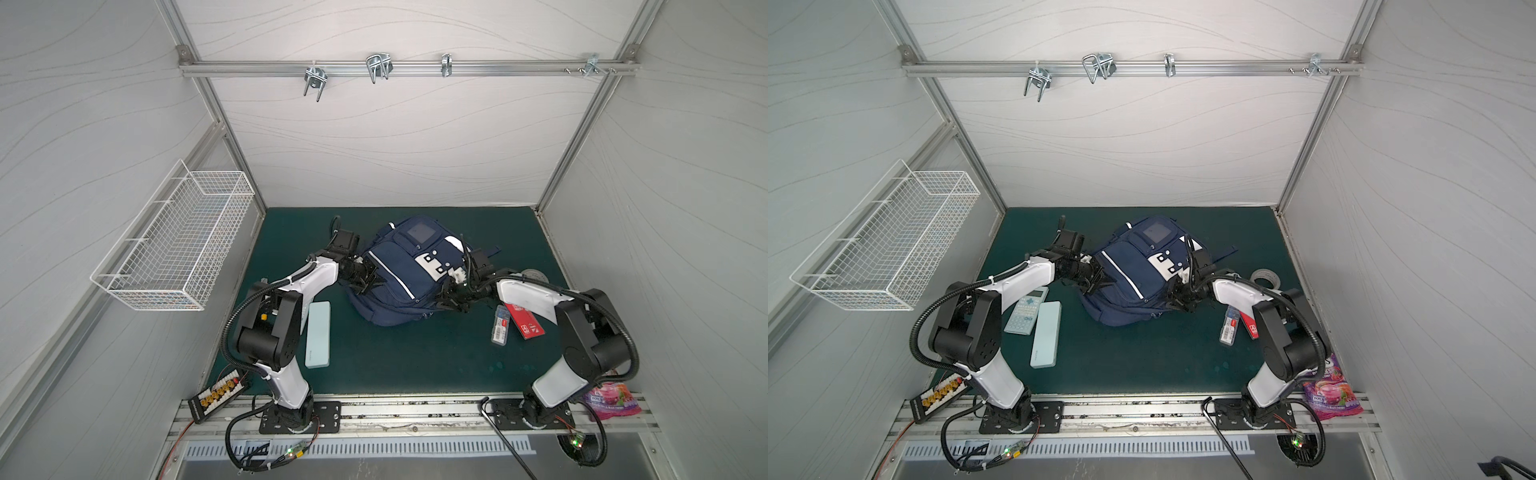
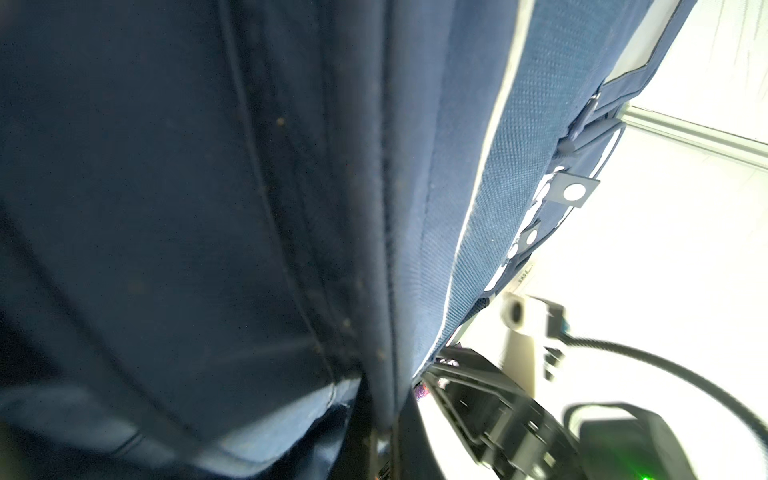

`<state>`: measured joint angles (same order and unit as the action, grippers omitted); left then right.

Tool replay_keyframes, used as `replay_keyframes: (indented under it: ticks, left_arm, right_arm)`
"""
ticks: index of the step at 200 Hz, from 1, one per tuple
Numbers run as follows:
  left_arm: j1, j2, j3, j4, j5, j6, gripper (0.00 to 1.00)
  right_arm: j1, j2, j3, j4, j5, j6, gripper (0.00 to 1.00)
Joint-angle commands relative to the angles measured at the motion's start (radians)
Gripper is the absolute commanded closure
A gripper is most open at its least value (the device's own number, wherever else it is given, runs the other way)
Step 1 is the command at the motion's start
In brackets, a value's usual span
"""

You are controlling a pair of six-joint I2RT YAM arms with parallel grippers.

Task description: Pack the student bag

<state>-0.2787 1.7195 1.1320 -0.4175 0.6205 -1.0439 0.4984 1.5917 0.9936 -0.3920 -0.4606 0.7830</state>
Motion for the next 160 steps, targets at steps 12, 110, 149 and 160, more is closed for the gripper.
replay_keyframes:
  ticks: [12, 110, 149, 160]
  left_arm:
    - [-0.002, -0.018, 0.085, 0.021, 0.008, -0.012, 1.0]
    - [-0.008, -0.022, 0.127, 0.04, 0.054, -0.048, 1.0]
    - [-0.008, -0.015, 0.127, 0.026, 0.054, -0.032, 1.0]
    - [-0.008, -0.012, 0.127, 0.023, 0.053, -0.027, 1.0]
  right_arm:
    - [0.2, -0.01, 0.236, -0.43, 0.524, -0.348, 0.45]
    - [0.358, 0.327, 0.436, -0.53, 0.922, -0.579, 0.42]
    - [0.361, 0.376, 0.519, -0.538, 1.021, -0.612, 0.43]
    - [0.361, 0.389, 0.544, -0.542, 1.054, -0.621, 0.43]
